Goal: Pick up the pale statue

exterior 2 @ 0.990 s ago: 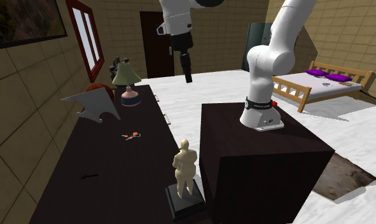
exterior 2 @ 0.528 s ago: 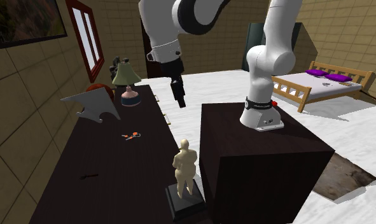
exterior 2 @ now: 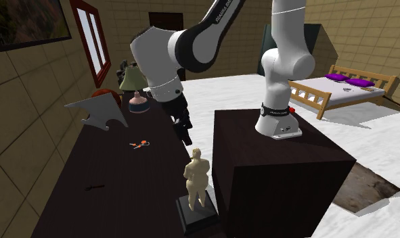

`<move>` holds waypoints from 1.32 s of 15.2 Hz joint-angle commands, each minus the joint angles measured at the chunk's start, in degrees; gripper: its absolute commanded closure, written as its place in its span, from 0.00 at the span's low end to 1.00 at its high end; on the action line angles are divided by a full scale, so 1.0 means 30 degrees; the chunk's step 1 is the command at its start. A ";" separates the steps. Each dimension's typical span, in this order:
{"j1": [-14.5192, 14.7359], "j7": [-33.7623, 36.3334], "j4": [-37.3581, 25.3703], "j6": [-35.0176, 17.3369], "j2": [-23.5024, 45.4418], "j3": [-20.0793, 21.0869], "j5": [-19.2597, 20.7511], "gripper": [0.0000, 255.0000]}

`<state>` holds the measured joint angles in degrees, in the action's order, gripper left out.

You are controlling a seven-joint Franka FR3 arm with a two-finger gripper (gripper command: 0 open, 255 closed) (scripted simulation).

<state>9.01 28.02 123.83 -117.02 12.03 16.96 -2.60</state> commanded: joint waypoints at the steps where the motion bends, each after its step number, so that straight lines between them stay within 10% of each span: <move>1: 0.0350 0.0591 -0.1123 -0.0115 0.1575 0.0103 0.0171 0.00; 16: 0.1592 0.1803 -0.4178 -0.1779 0.7160 -0.0176 0.0931 0.00; 17: 0.1599 0.1808 -0.4208 -0.1777 0.7187 -0.0179 0.0936 1.00; 20: 0.1599 0.1808 -0.4205 -0.1782 0.7189 -0.0180 0.0937 1.00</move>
<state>13.80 33.45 111.19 -122.37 33.57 16.43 0.21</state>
